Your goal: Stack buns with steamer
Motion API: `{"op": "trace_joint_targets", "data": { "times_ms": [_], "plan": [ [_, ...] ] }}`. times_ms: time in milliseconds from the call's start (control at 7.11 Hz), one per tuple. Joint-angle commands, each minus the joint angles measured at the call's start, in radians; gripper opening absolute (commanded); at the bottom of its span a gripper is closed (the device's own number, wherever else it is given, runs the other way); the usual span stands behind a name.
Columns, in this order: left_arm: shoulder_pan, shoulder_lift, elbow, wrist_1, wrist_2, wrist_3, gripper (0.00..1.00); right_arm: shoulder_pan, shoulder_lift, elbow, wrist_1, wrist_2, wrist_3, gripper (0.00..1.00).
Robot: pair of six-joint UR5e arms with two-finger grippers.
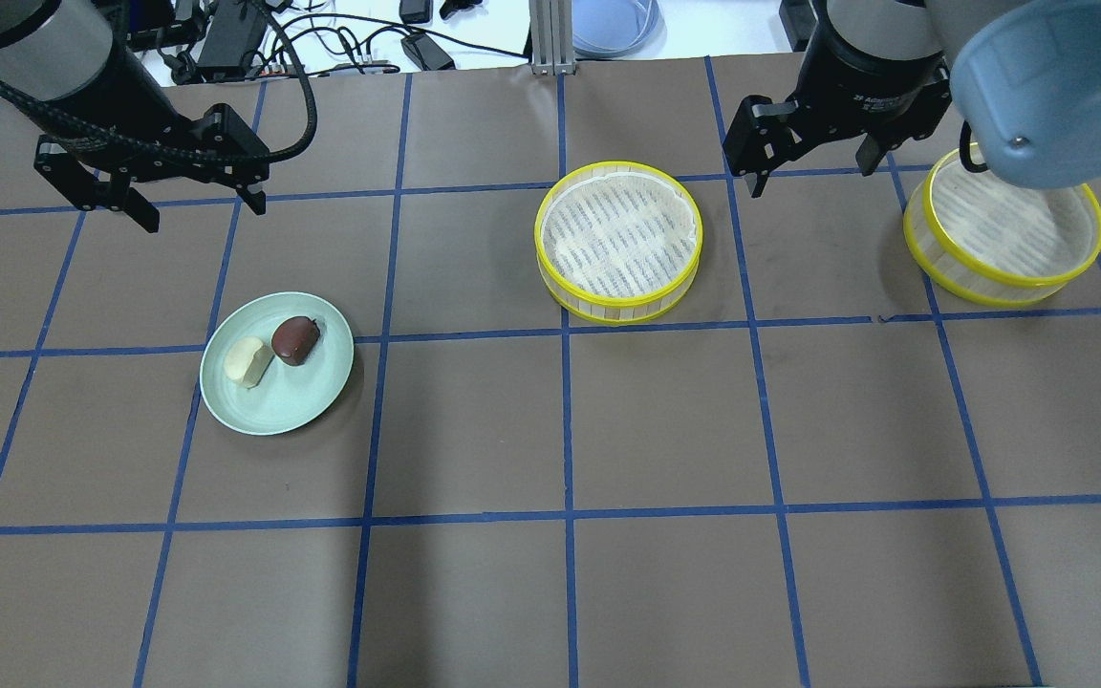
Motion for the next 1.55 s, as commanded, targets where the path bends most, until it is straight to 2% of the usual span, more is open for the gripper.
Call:
{"op": "trace_joint_targets", "data": {
  "times_ms": [0, 422, 844, 985, 1126, 1407],
  "plan": [
    [0.009, 0.000, -0.005, 0.000, 0.001, 0.034, 1.00, -0.001, 0.000, 0.002, -0.001, 0.000, -0.002, 1.00],
    [0.024, 0.000, -0.014, -0.002, 0.007, 0.039, 1.00, -0.014, 0.003, -0.003, -0.015, -0.006, -0.002, 1.00],
    [0.029, -0.006, -0.020, -0.005, 0.007, 0.039, 1.00, -0.094, 0.020, -0.006, -0.017, -0.002, -0.014, 1.00],
    [0.058, -0.008, -0.020, -0.038, 0.006, 0.040, 1.00, -0.128, 0.035, -0.008, -0.047, -0.002, -0.049, 1.00],
    [0.100, -0.017, -0.020, -0.054, 0.004, 0.042, 1.00, -0.187, 0.058, -0.008, -0.116, -0.002, -0.069, 1.00],
    [0.196, -0.031, -0.053, -0.052, -0.006, 0.107, 1.00, -0.325, 0.138, -0.009, -0.177, -0.003, -0.110, 1.00]
  ]
}}
